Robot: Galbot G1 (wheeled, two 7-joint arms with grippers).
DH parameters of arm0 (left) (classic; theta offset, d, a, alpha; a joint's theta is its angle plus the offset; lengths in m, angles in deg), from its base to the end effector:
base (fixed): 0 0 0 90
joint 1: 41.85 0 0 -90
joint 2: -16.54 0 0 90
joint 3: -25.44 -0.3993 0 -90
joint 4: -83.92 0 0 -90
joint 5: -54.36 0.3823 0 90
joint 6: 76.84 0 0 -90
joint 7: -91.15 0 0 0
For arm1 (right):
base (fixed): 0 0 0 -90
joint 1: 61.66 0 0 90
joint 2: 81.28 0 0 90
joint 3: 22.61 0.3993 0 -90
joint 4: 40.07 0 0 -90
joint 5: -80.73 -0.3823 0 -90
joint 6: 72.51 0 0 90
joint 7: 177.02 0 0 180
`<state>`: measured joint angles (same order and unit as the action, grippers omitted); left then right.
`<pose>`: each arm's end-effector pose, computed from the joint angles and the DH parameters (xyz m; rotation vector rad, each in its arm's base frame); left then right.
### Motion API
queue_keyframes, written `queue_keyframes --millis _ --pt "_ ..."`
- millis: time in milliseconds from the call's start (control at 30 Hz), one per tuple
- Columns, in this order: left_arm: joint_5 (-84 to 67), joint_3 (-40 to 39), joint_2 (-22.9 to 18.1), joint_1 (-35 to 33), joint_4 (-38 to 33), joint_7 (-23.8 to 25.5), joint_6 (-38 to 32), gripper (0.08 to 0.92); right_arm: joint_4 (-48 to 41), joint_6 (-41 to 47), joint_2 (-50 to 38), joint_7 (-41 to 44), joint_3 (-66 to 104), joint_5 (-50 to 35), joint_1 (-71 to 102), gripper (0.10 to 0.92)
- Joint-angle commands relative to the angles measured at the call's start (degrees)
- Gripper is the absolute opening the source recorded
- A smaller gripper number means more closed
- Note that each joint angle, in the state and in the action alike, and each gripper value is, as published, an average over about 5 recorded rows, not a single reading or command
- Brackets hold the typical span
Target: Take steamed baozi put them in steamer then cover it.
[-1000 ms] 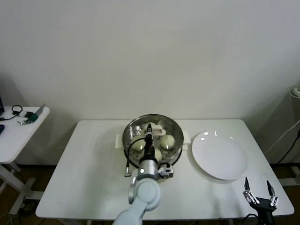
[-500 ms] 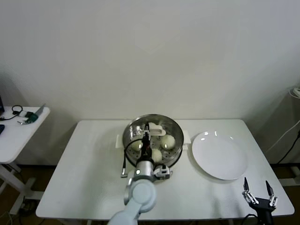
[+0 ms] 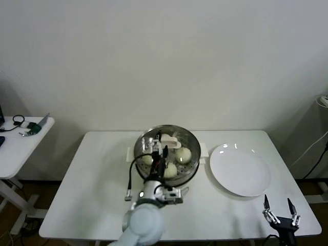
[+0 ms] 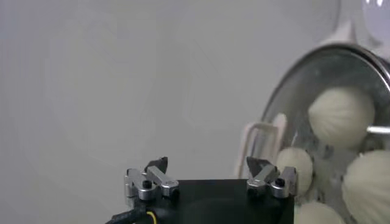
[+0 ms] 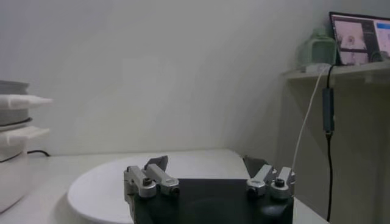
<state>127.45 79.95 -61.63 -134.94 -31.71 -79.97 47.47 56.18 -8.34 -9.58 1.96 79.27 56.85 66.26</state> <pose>0.2657 -0.1479 -0.2847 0.1514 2.4515 1.8446 0.0998 -0.1866 -0.4771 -0.3006 -3.0926 0.0140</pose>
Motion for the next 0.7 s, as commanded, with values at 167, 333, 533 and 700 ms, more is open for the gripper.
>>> queue_keyframes --millis 167,333,533,700 --pt "-58.78 29.24 9.07 -15.36 -10.81 -18.36 -23.57 0.822 2.2 0.24 0.44 0.72 -0.04 0.27 0.79 0.823" --pt "-84.61 47.26 8.67 -21.46 -3.67 -16.26 -35.48 0.823 2.77 0.88 1.06 0.93 -0.28 1.07 1.07 0.823" --pt "-97.23 49.11 11.39 -26.94 9.45 -7.94 -47.07 0.823 1.58 0.46 0.57 2.11 -1.15 1.23 1.27 0.823" --pt "-96.46 44.1 9.06 -26.92 17.05 -6.48 -53.82 0.823 1.03 0.56 0.69 2.48 -1.58 1.69 0.82 0.823"
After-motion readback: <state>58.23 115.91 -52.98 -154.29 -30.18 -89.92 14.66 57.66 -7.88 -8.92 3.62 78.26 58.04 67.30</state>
